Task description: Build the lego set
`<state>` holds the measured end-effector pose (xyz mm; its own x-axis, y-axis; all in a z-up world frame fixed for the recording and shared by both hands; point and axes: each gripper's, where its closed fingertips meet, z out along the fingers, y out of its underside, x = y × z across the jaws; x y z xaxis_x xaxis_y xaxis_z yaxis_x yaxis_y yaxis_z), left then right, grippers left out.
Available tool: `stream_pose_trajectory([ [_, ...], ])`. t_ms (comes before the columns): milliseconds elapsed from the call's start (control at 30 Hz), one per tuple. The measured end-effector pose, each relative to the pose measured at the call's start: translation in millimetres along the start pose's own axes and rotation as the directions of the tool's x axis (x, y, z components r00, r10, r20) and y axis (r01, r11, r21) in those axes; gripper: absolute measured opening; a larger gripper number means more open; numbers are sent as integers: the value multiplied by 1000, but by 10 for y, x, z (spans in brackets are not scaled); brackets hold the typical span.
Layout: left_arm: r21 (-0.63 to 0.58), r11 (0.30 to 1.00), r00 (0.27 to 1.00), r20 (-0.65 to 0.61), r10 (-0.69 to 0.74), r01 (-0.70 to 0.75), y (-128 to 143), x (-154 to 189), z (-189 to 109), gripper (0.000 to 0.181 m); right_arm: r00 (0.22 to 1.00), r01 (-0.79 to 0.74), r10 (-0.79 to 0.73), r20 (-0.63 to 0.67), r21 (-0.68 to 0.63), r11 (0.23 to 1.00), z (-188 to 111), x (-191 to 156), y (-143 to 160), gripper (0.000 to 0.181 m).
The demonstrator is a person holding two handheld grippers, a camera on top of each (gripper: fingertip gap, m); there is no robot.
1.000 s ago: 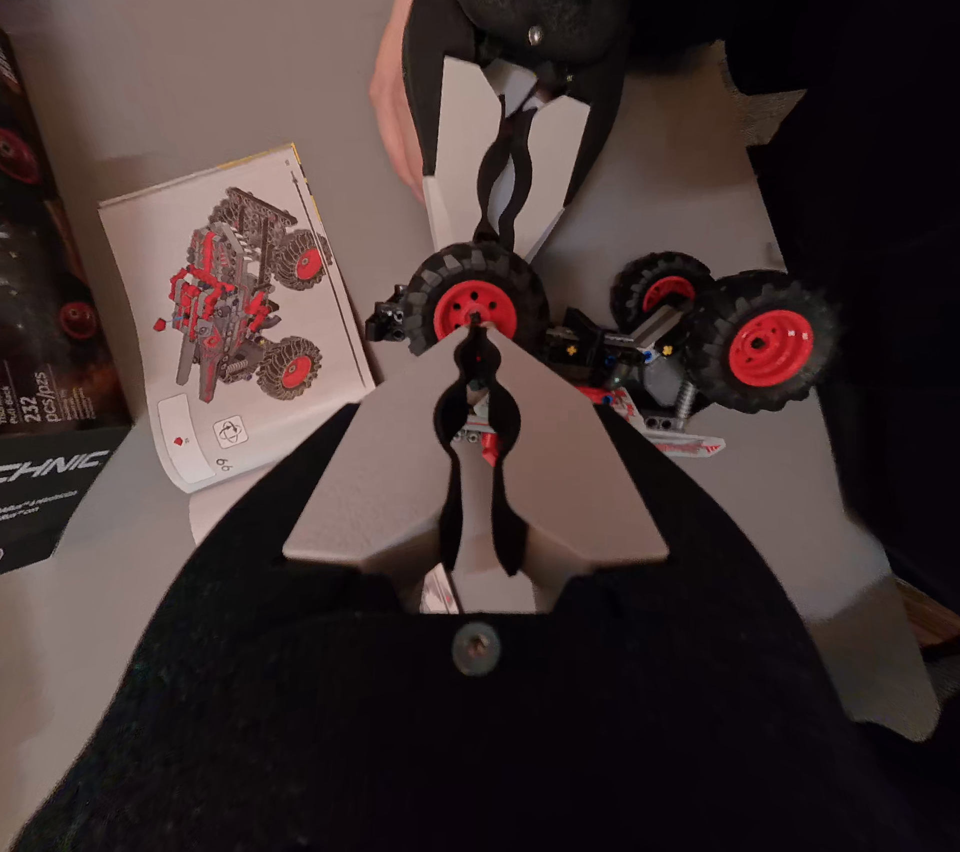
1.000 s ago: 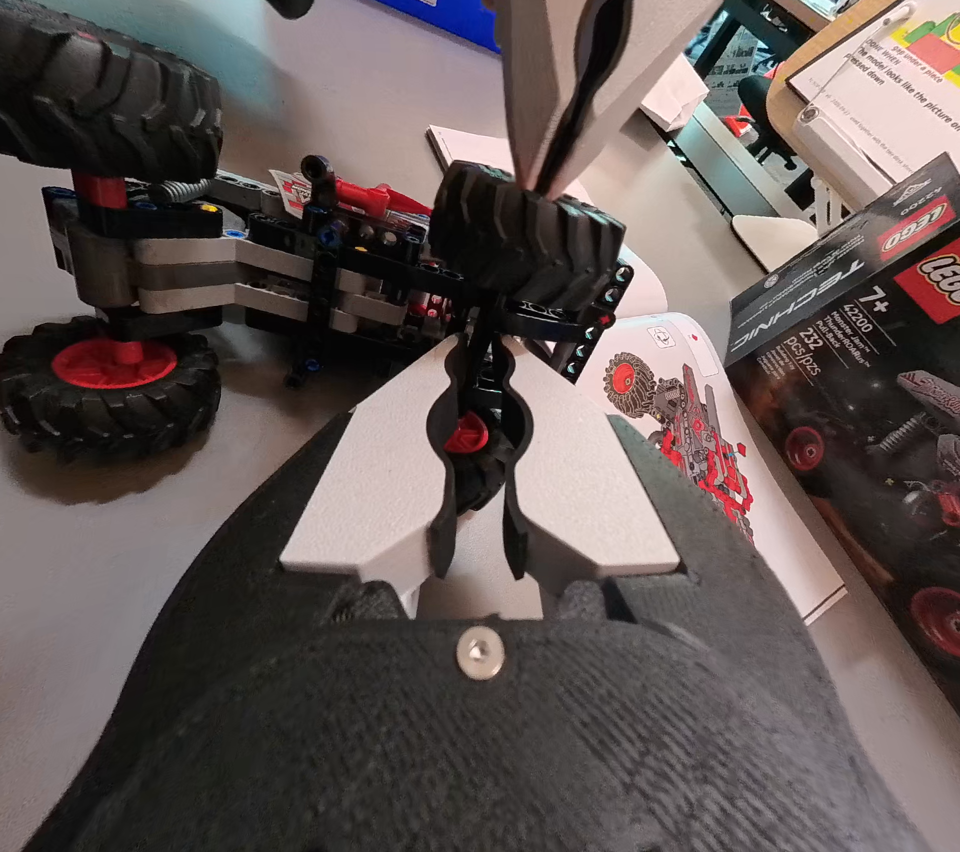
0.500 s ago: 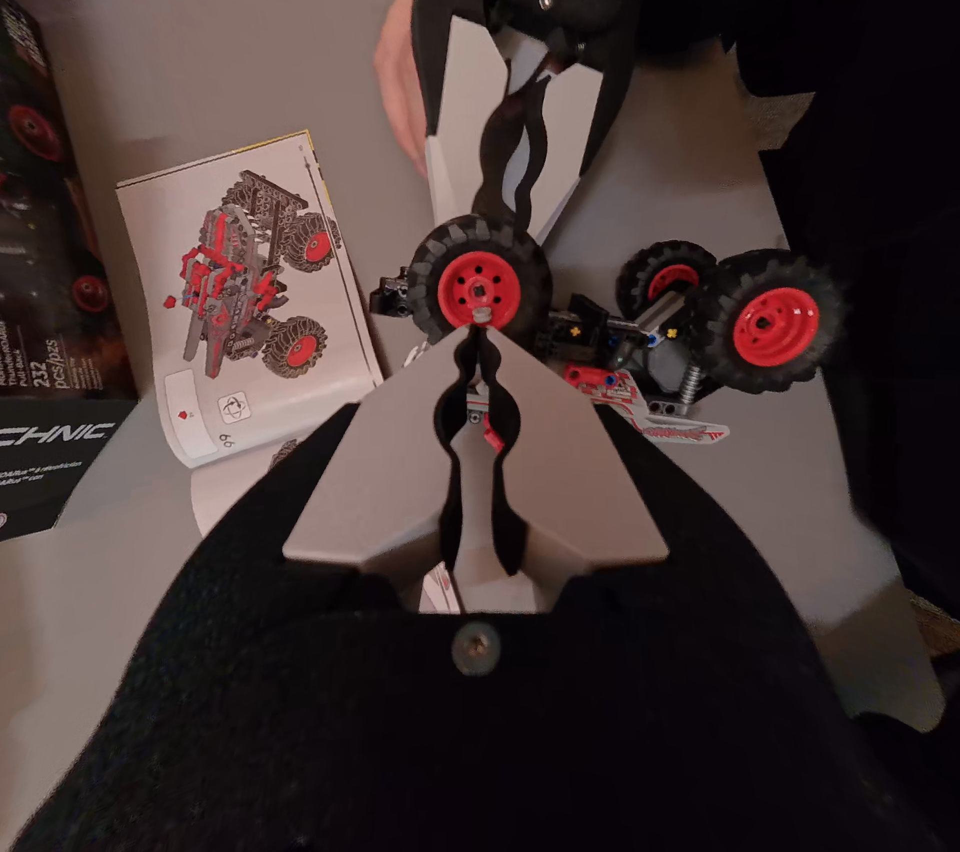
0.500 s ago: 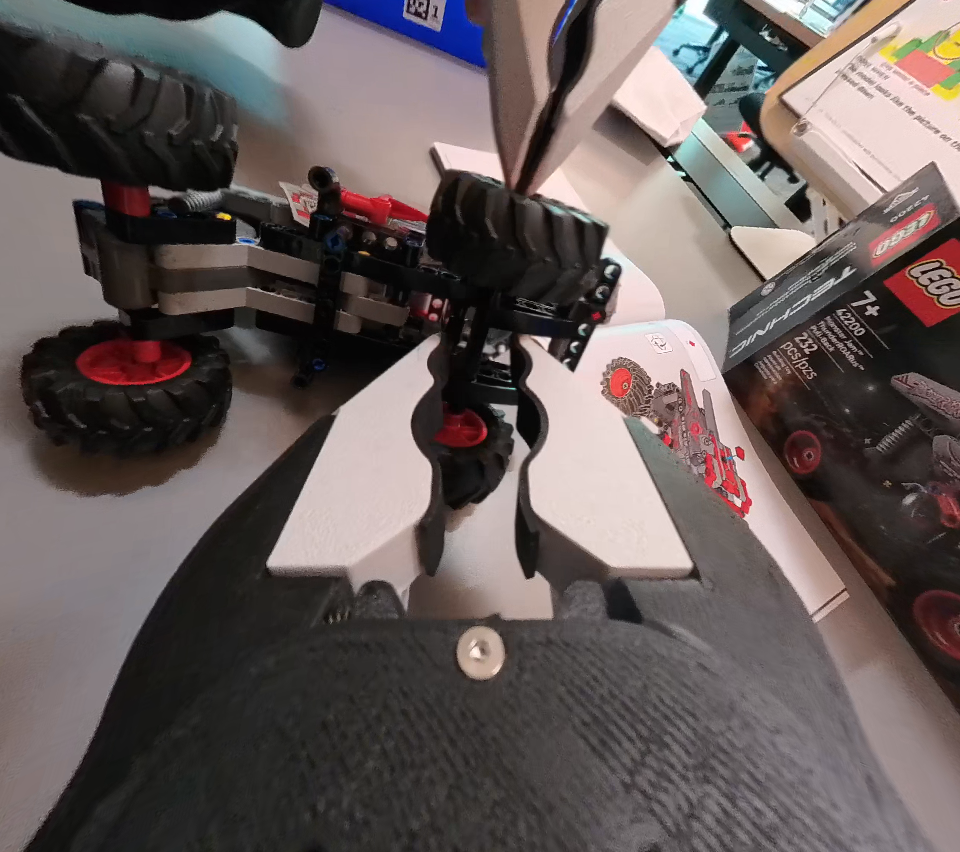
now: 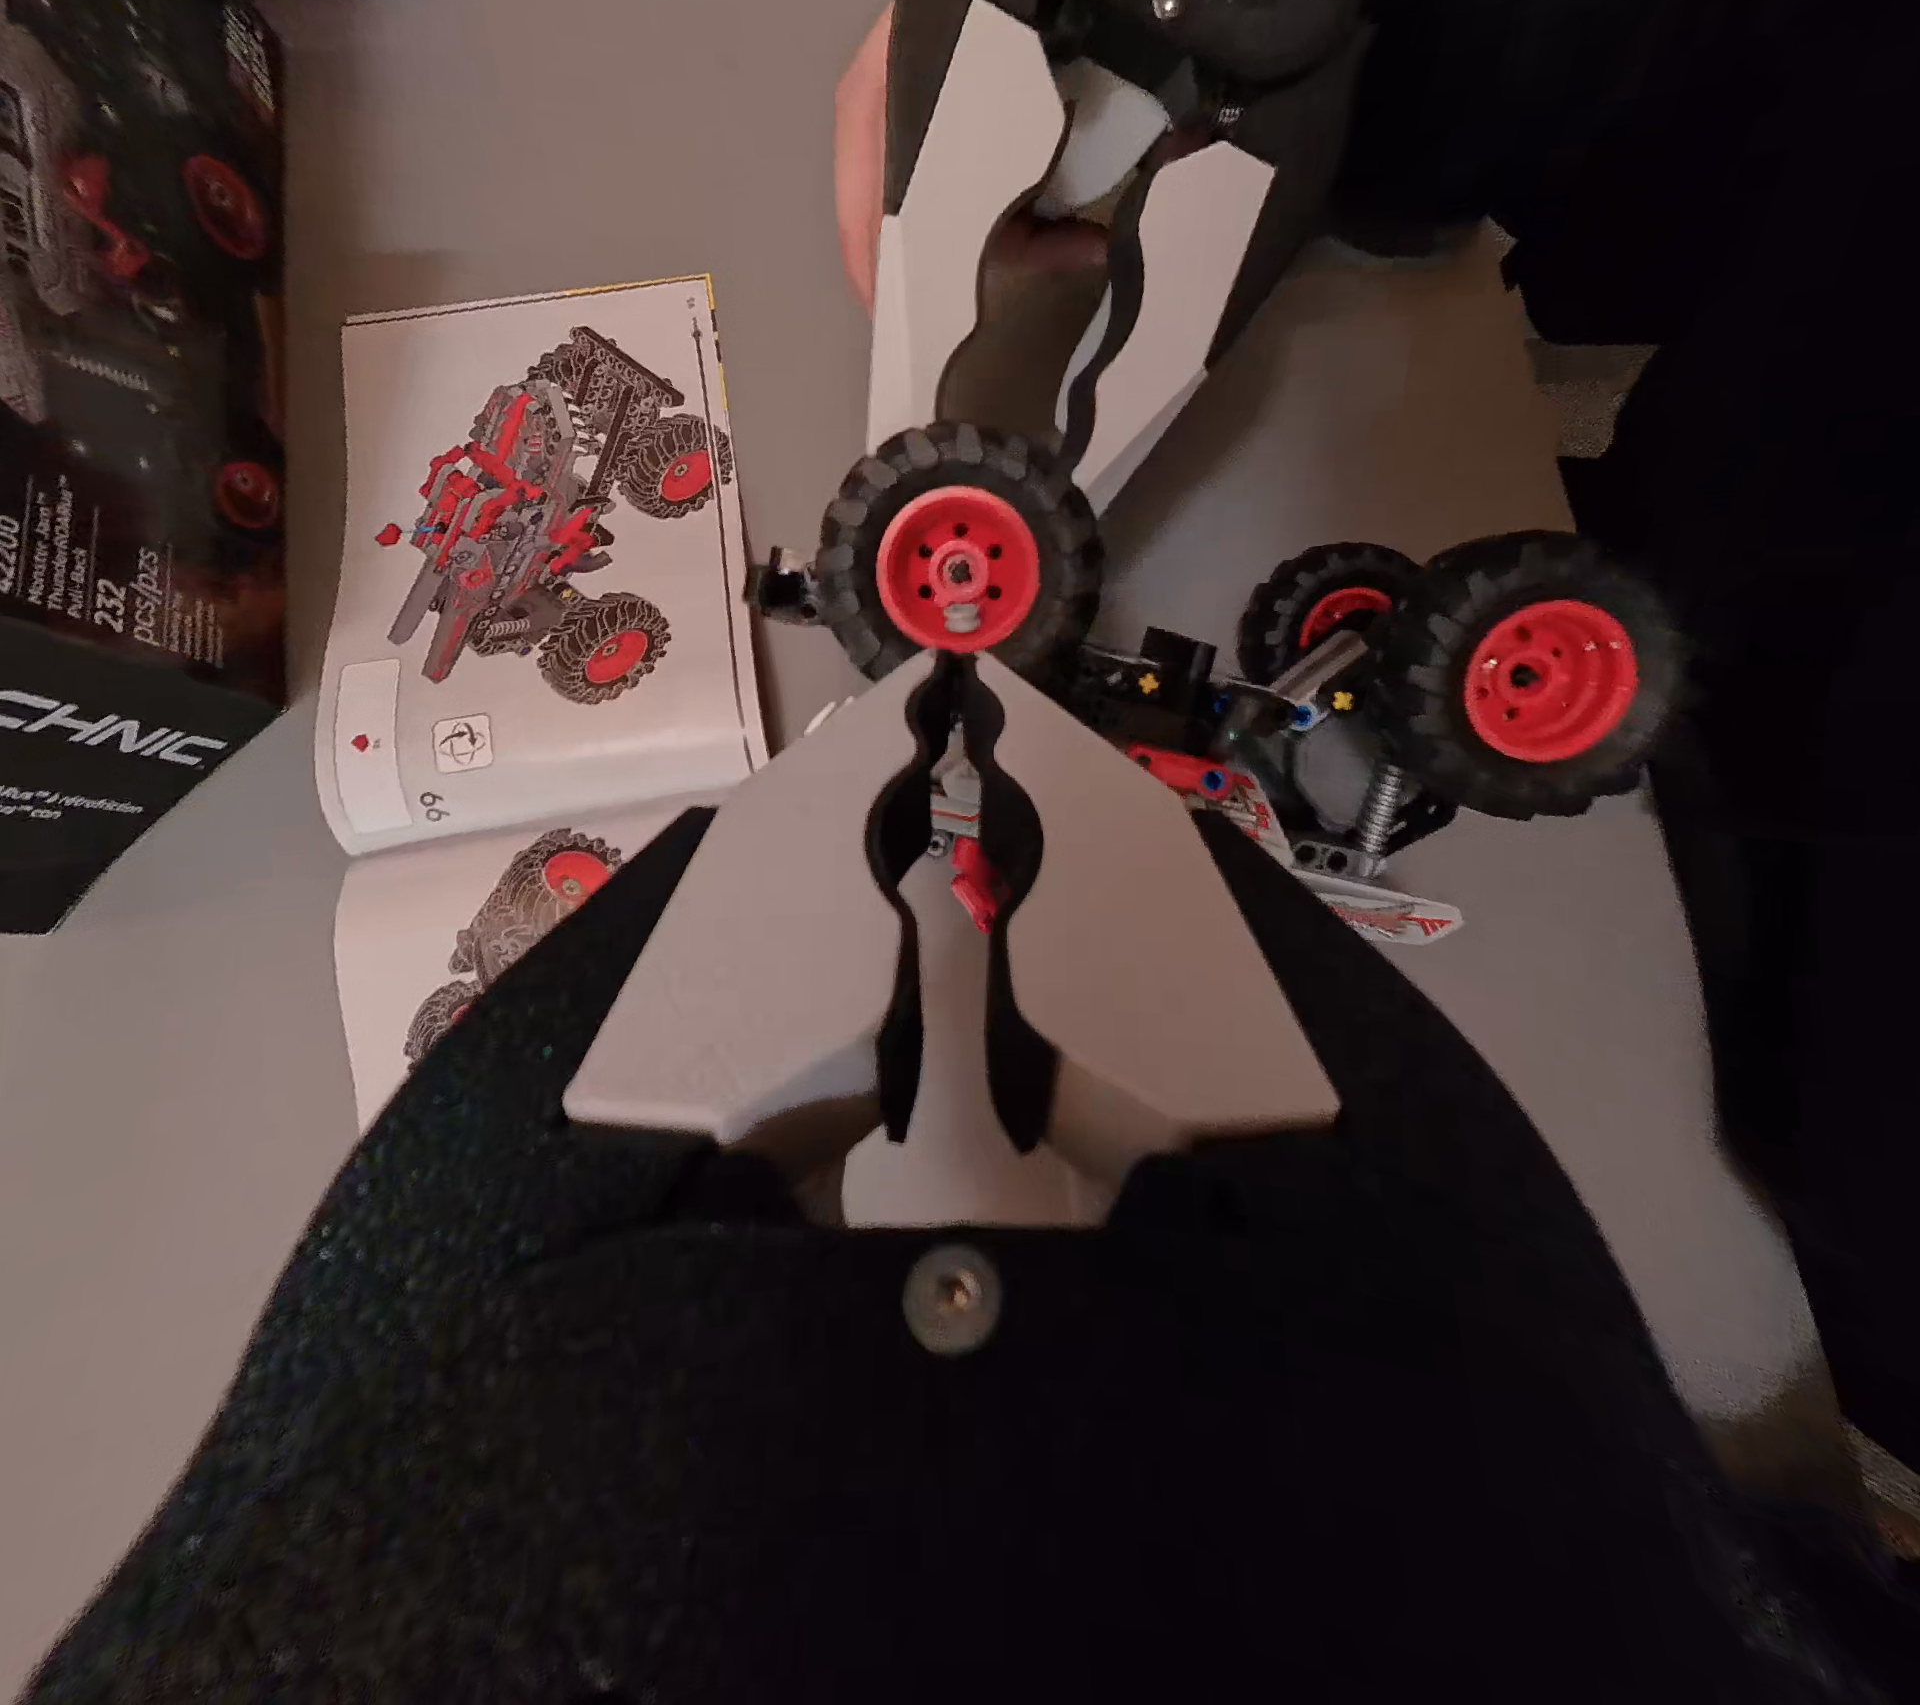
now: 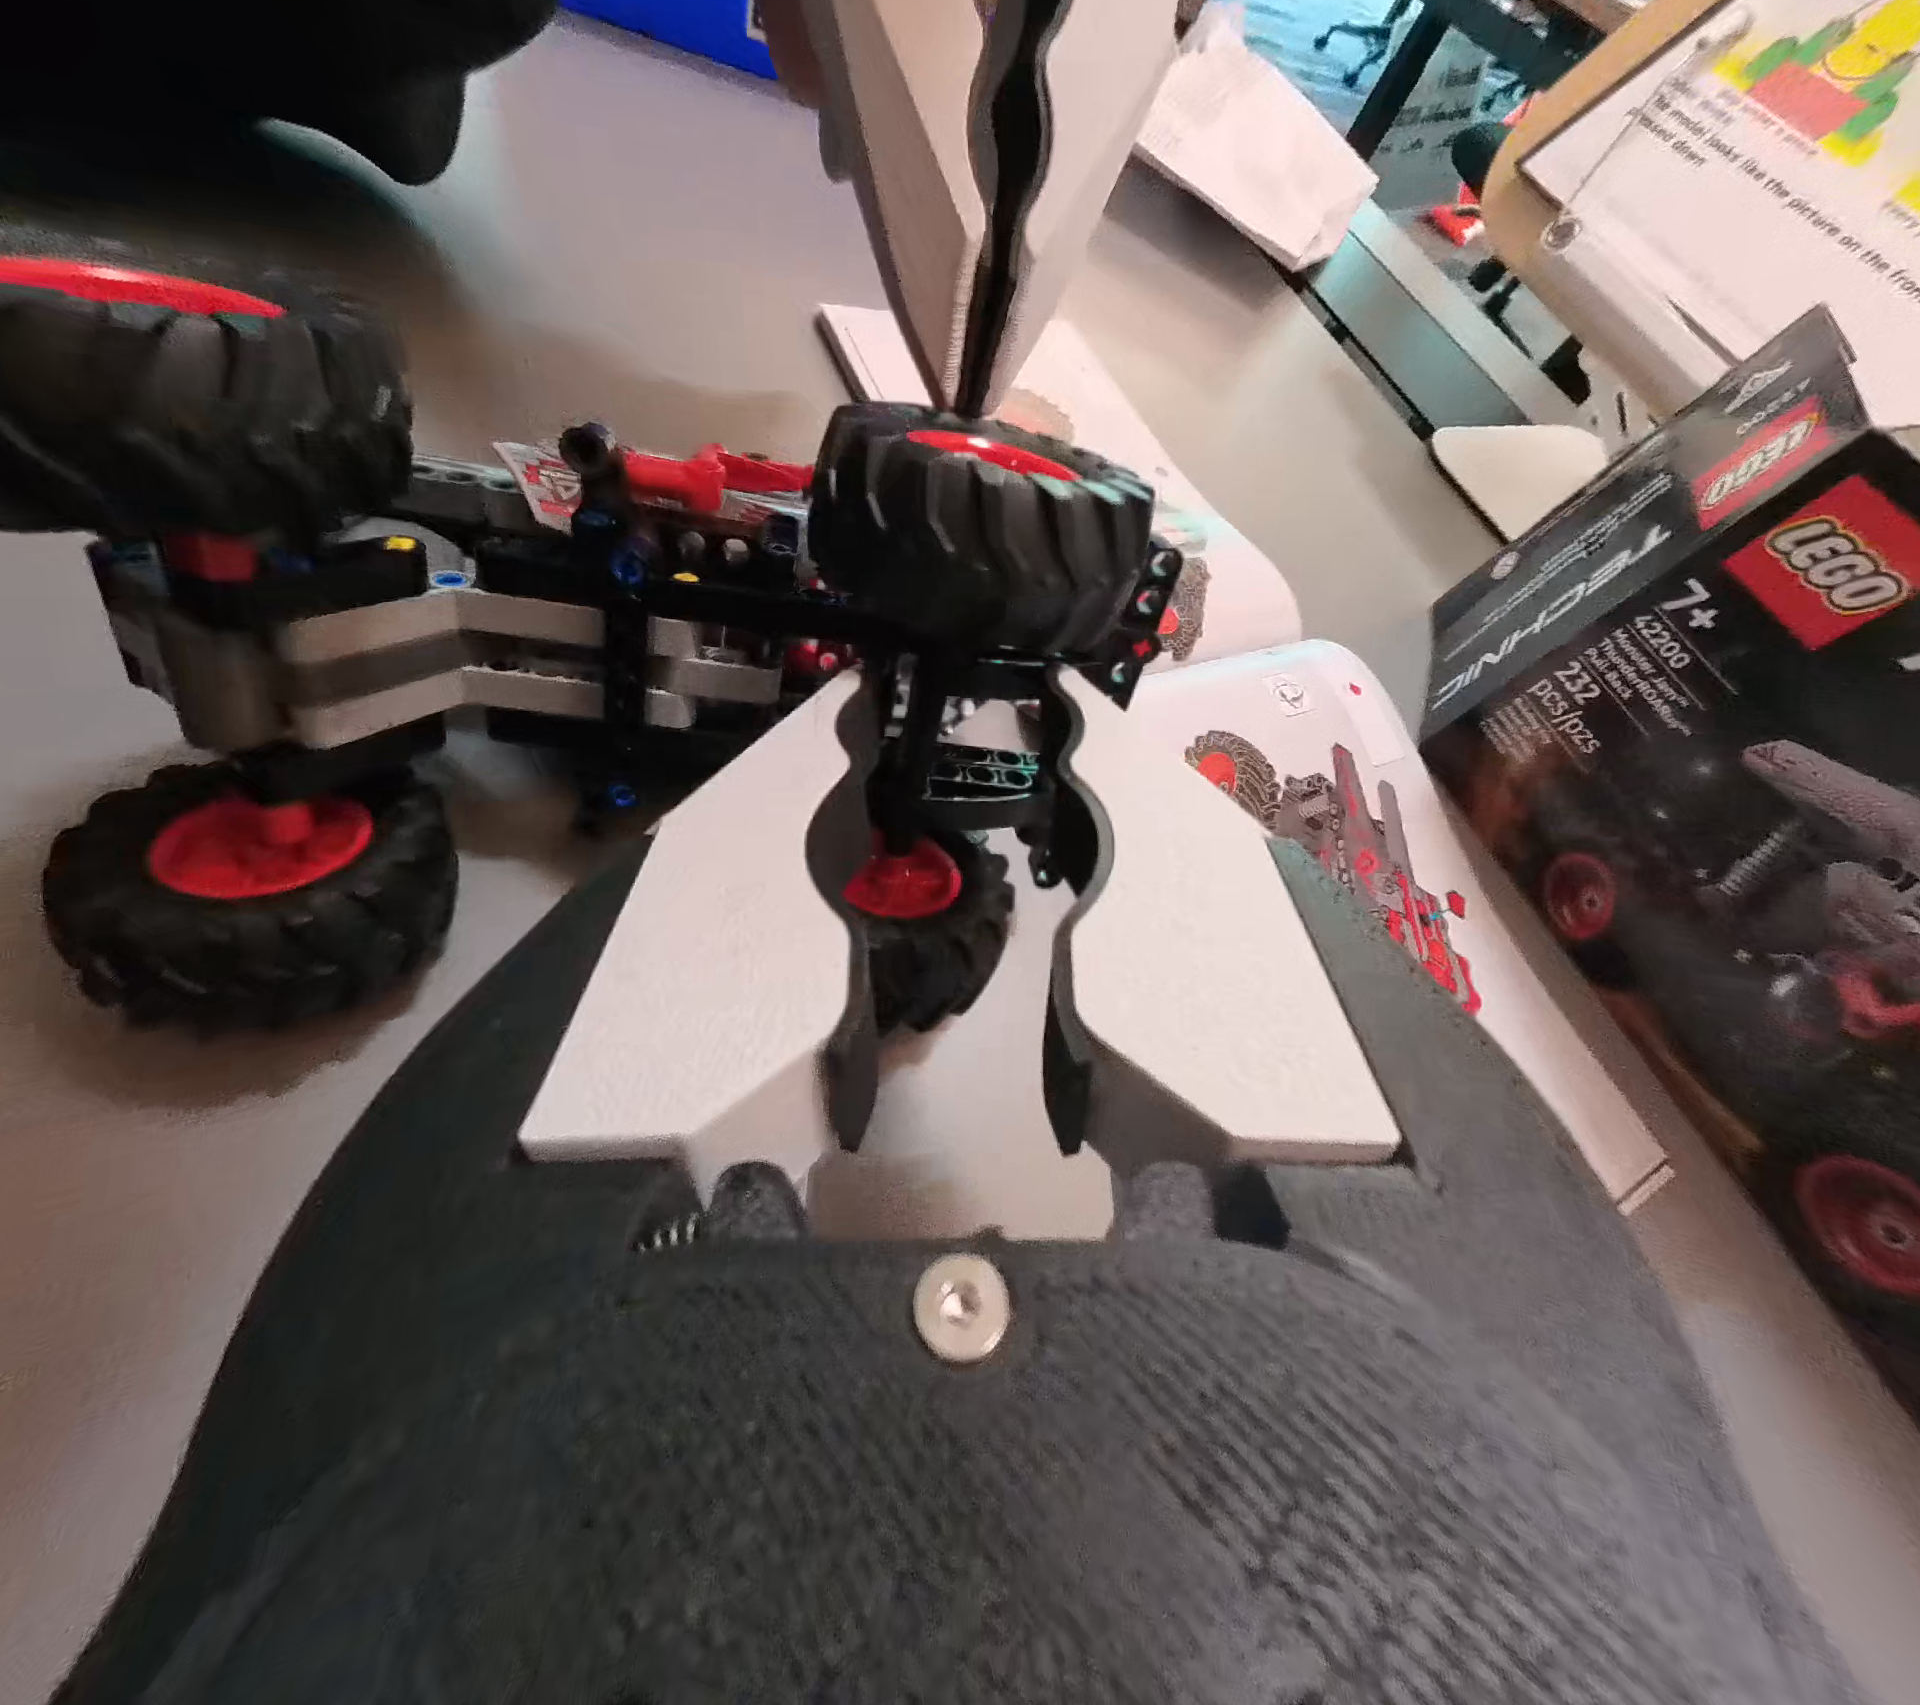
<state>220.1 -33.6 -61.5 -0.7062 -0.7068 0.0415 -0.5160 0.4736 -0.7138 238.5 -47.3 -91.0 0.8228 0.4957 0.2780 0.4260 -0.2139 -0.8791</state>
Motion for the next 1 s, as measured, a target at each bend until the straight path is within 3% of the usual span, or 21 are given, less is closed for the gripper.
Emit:
stream_pose_trajectory([
  [33,-1,1000,1000,1,-3,3,-1,3,-4,0,1000,-3,3,-9,-10,1000,4,17,11,27],
  [167,7,1000,1000,4,-7,7,-21,14,-25,0,997,-69,72,12,-150,986,15,-16,247,26],
  [433,24,1000,1000,5,-3,3,-68,33,-36,0,994,-98,102,28,-115,989,229,-143,189,17],
  [800,0,997,997,40,73,-73,-66,27,-49,0,992,-128,128,-6,-60,990,209,-135,194,17],
  [1000,-125,981,988,38,152,-147,-52,-24,16,0,993,-115,115,-10,-53,992,210,-133,193,17],
])
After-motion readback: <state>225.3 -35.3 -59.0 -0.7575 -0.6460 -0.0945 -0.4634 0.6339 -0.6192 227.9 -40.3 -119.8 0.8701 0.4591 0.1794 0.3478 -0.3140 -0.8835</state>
